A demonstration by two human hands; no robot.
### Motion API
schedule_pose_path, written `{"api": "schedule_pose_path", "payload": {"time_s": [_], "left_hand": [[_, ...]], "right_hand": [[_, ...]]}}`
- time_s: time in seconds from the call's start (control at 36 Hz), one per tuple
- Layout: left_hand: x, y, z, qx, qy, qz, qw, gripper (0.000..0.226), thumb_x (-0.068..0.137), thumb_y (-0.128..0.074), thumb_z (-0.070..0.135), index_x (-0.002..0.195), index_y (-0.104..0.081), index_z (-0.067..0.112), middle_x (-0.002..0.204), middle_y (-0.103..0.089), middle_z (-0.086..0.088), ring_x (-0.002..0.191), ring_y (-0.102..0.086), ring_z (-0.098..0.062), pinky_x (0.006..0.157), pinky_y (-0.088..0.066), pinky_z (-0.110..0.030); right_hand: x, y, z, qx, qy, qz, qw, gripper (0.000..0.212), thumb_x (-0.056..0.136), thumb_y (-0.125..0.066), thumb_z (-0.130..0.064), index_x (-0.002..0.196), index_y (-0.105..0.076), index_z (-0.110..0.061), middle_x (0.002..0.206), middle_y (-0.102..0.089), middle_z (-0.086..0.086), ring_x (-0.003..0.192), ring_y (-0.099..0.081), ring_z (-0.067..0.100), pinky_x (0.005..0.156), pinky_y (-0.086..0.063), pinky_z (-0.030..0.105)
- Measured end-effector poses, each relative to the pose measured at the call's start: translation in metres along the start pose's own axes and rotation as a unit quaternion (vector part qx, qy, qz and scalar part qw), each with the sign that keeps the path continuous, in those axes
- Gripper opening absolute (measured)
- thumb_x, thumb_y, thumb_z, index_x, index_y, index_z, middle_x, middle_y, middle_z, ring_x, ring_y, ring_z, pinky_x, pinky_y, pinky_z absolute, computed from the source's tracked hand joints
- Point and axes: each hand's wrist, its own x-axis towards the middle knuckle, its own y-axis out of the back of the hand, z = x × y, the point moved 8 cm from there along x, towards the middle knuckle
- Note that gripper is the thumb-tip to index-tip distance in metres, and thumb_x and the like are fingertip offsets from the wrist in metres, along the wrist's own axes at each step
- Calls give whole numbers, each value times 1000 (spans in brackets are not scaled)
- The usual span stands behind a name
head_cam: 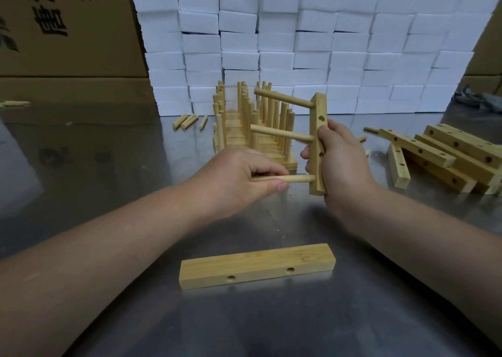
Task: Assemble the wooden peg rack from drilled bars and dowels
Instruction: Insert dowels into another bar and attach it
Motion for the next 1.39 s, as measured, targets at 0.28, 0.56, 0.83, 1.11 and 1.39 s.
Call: {"api": "schedule_pose_path", "payload": {"time_s": [0.28, 0.56, 0.83, 1.11, 1.39], "left_hand": [[1, -2, 5, 4, -13, -3, 1000, 9, 82, -67, 22, 88, -71, 28, 65, -58, 35, 76, -56, 11, 67, -42, -5], [3, -11, -13, -309, 135, -100, 936, 59, 77, -34, 57, 84, -71, 12, 70, -69, -5, 50, -54, -14, 50, -42, -23], [1, 21, -60, -147, 194, 103, 964, 20, 87, -52, 7, 78, -56, 24, 69, -57, 4, 47, -51, -4, 48, -41, -18], [2, 25, -68, -137, 166, 151, 965, 26, 86, -57, 10, 88, -49, 35, 79, -56, 9, 66, -52, -8, 64, -42, -24], [-19, 60, -105, -10, 330, 297, 896, 32, 81, -61, 19, 107, -42, 18, 94, -47, 0, 67, -44, -8, 51, -30, -25]], "right_hand": [[-8, -8, -6, -28, 36, -27, 999, 24, 97, -37, -28, 115, -52, -34, 50, -55, -10, 48, -48, 3, 52, -42, 23], [-5, -10, -8, 29, 10, -46, 998, 19, 99, -39, -22, 99, -57, -21, 49, -55, -5, 40, -48, 5, 40, -38, 14], [-3, -18, 8, 123, -166, -130, 970, 25, 97, -40, -19, 88, -59, -6, 62, -59, 9, 35, -46, 12, 36, -35, 13], [-6, -26, 6, 121, -144, -206, 960, 29, 95, -41, -19, 77, -60, -7, 65, -64, 11, 36, -50, 11, 37, -35, 14], [-13, -39, 13, 115, -175, -309, 928, 26, 95, -38, -23, 95, -58, -7, 65, -68, 9, 34, -44, 12, 35, -35, 15]]}}
